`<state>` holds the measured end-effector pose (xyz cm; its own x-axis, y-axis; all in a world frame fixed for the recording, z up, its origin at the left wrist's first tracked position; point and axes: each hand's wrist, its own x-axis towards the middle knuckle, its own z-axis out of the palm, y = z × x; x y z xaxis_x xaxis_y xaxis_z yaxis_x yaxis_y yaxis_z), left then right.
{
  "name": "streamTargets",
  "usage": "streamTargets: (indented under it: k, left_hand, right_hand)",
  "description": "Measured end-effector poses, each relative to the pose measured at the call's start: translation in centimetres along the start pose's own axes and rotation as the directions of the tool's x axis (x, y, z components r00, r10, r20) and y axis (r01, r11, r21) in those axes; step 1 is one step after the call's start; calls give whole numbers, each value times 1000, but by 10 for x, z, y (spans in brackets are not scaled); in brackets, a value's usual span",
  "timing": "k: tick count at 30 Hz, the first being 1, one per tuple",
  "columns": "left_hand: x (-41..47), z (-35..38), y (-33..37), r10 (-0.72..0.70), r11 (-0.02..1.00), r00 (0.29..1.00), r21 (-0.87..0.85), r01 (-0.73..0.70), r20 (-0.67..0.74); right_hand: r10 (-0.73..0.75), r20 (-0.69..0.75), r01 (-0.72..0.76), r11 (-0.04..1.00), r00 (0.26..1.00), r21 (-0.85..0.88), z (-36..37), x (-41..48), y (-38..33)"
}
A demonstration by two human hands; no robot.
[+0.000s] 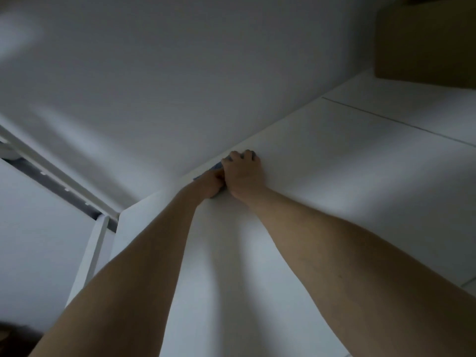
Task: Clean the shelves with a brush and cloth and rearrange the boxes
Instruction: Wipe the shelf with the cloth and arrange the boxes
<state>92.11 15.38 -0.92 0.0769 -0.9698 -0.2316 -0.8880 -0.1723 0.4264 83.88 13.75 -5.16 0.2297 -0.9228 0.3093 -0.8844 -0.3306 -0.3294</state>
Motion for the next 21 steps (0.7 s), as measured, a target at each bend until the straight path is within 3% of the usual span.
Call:
streamTargets:
  k: [4,6,13,21]
  left_hand:
    - [-15,-11,-19,-151,981,984,108,160,-92]
    - [-31,-17,-25,-179,948,980,252,196,-92]
    - [-96,-21,-34,-188,896,981,418,153,43]
    - [-112,32,68,-35,905,986,423,-38,164]
  right_hand:
    - [-33,106,33,999,994,6,-6,-12,-19]
    - [-97,141,97,995,985,5,-7,-24,-30]
    - [-226,340,217,974,913,67,-34,-69,-44]
    - [30,356,-12,998,934,-54,-85,-96,48]
